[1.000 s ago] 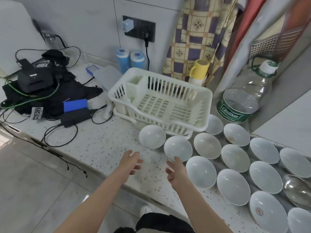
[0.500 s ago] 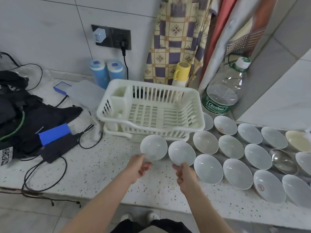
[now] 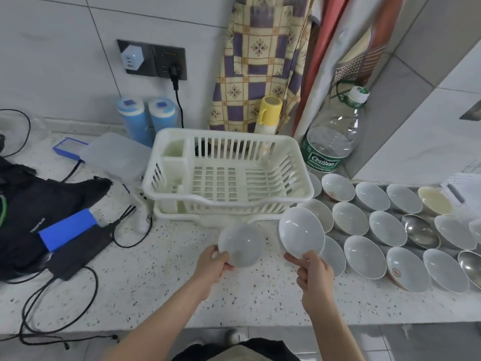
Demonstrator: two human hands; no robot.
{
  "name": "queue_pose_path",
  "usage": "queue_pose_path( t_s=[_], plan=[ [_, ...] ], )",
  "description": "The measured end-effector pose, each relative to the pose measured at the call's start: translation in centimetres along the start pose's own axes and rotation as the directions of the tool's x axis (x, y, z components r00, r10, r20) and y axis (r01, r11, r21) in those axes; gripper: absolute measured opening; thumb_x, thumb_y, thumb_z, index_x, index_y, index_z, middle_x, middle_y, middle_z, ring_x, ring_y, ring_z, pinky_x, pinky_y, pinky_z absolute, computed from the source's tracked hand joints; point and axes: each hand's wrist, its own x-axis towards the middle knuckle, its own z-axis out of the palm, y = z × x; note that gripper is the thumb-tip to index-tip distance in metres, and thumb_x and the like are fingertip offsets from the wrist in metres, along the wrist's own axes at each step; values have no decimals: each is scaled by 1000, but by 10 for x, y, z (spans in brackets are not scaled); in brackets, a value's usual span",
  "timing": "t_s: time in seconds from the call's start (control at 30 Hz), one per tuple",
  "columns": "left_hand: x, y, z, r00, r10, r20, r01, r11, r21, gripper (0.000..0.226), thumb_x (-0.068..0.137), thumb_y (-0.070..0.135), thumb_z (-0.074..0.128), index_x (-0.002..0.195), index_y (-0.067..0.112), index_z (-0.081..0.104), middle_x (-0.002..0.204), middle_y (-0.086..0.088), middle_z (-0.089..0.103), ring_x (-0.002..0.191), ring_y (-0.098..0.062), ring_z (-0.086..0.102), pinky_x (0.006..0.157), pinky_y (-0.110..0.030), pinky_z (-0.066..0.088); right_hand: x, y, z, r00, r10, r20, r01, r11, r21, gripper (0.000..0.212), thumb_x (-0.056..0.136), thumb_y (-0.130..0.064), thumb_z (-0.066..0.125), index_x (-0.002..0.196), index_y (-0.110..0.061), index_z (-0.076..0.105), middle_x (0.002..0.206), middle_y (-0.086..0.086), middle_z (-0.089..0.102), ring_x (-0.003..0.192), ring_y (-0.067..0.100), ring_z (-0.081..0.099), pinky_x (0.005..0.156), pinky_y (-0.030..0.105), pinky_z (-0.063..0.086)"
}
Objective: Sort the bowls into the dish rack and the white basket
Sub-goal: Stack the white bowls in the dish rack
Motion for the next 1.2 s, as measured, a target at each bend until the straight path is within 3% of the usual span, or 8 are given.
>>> queue_pose_path(
  t_s=[0.17,0.33,0.5,0.6,0.8,0.97,1.1,1.2],
  plan=[
    [-24,18,-18,993,46,109,-46,999,-7,31,89,8,51,117,19,58,71,-15,74,53,-16,45,45,-21,34,-7,-13,9,995,-99,10,99,995,13,5,88,-1,43,89,-4,46,81,24,73,37,8,17,33,18,21],
    [-39,62,-34,966,178,186,-168,983,-67,36,85,8,51,116,23,60,57,0,66,43,-10,34,45,-20,32,-8,-39,32,979,-204,18,201,974,106,17,87,-3,46,73,-9,39,82,25,73,36,9,17,33,18,21],
    [-33,111,-36,958,281,56,-270,951,-152,32,86,8,52,114,23,58,75,-18,75,39,-8,37,42,-18,33,-4,-64,49,957,-286,54,276,949,152,25,86,-2,48,66,-11,35,81,30,70,39,10,21,35,18,21],
    [-8,146,-39,955,295,-11,-295,950,-103,27,87,9,51,112,18,57,75,-16,76,37,-7,36,39,-17,32,11,-82,66,947,-306,101,297,950,92,22,86,-2,47,68,-9,37,77,30,68,38,9,20,35,17,21],
    [56,185,-40,971,183,-152,-179,983,39,12,93,14,48,103,12,55,71,-12,76,45,-11,40,39,-19,30,52,-117,108,924,-319,212,351,927,-135,13,86,-9,48,73,-8,52,69,14,74,38,7,22,35,15,27],
    [90,193,-37,977,93,-194,-72,991,117,13,93,9,45,97,6,58,67,-11,73,43,-10,38,41,-21,25,97,-131,139,892,-314,325,414,855,-311,14,88,-18,48,88,-15,62,65,2,74,54,9,39,56,26,34],
    [106,194,-37,976,67,-208,-35,987,154,26,90,1,43,112,5,56,71,-14,70,45,-11,37,40,-19,23,126,-135,164,843,-265,468,464,797,-386,21,84,-25,48,94,-18,64,65,1,73,66,13,59,61,28,38],
    [116,190,-37,972,56,-227,-12,981,194,33,89,0,43,119,6,55,74,-14,71,49,-12,38,43,-20,26,145,-130,182,784,-238,574,539,720,-437,41,80,-30,48,121,-27,53,68,-1,73,69,9,69,61,24,43]
  ],
)
